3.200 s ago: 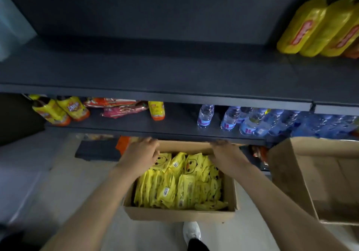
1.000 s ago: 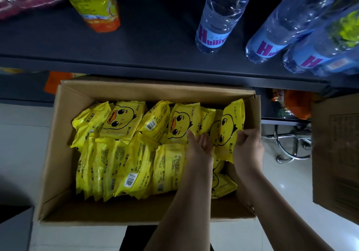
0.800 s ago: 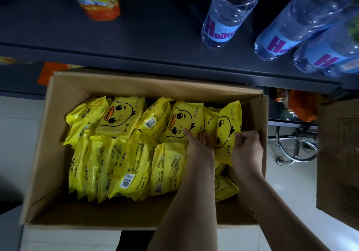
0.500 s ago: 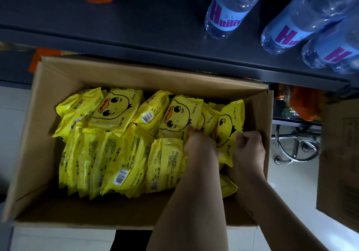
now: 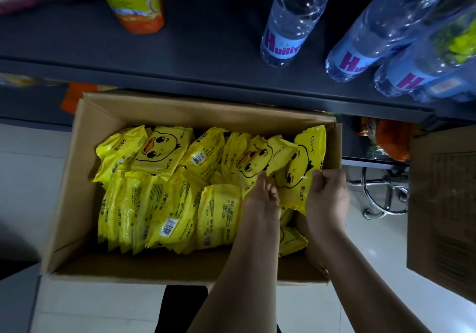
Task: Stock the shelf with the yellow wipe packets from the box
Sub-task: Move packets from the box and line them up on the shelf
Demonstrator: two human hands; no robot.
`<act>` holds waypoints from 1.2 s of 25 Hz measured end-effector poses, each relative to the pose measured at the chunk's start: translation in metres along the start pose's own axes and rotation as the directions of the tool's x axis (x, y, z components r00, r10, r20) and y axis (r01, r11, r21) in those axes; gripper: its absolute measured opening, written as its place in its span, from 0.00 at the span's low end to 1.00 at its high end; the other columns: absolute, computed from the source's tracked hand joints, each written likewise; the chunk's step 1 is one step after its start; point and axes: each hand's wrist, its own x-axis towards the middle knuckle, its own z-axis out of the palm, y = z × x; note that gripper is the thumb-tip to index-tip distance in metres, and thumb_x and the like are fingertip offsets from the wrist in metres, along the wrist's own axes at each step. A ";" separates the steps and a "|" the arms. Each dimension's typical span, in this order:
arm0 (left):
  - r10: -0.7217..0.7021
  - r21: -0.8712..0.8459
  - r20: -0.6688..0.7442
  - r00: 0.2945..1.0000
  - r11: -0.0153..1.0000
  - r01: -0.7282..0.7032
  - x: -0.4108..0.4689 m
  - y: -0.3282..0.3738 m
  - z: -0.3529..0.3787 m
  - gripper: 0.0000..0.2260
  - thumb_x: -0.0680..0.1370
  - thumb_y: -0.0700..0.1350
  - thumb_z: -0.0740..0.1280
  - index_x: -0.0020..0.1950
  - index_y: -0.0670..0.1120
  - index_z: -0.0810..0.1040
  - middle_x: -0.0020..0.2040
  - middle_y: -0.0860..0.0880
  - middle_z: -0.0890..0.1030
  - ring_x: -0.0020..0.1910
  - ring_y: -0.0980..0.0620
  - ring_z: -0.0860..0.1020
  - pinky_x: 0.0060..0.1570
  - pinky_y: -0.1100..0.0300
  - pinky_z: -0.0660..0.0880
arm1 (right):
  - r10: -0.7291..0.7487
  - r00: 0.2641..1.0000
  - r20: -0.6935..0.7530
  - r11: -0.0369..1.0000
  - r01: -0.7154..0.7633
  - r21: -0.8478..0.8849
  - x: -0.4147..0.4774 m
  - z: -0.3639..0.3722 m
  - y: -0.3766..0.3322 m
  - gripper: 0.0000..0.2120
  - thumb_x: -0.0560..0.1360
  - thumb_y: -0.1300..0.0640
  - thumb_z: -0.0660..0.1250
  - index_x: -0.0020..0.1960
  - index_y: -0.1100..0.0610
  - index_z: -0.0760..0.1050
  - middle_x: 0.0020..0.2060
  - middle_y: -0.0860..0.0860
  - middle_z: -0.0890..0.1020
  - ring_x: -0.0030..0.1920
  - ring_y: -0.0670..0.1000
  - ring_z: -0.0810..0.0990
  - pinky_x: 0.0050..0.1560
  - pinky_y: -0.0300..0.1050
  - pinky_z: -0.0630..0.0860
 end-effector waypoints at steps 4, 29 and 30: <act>0.041 0.028 0.068 0.997 0.999 -0.043 -0.045 0.013 -0.012 0.09 0.75 0.39 0.68 0.35 0.41 0.72 0.29 0.50 0.72 0.22 0.60 0.68 0.19 0.71 0.65 | 0.041 0.998 -0.045 0.997 -0.038 0.074 -0.012 -0.024 -0.021 0.08 0.81 0.59 0.57 0.53 0.64 0.68 0.40 0.55 0.72 0.37 0.54 0.67 0.32 0.46 0.53; 0.676 0.378 0.737 0.015 -0.393 -0.838 -0.511 0.322 -0.238 0.10 0.81 0.49 0.57 0.52 0.45 0.73 0.45 0.50 0.76 0.48 0.49 0.74 0.43 0.56 0.69 | -0.207 0.977 0.042 0.676 0.112 0.729 -0.311 -0.153 -0.331 0.21 0.70 0.51 0.73 0.55 0.60 0.70 0.45 0.54 0.81 0.45 0.54 0.82 0.49 0.53 0.79; 0.676 0.369 0.736 -0.026 -0.433 -0.823 -0.532 0.333 -0.241 0.12 0.81 0.50 0.58 0.53 0.42 0.74 0.47 0.47 0.78 0.49 0.47 0.74 0.46 0.54 0.70 | -0.239 0.971 0.021 0.663 0.147 0.734 -0.319 -0.165 -0.348 0.20 0.69 0.53 0.74 0.53 0.59 0.70 0.45 0.56 0.82 0.44 0.55 0.83 0.48 0.55 0.80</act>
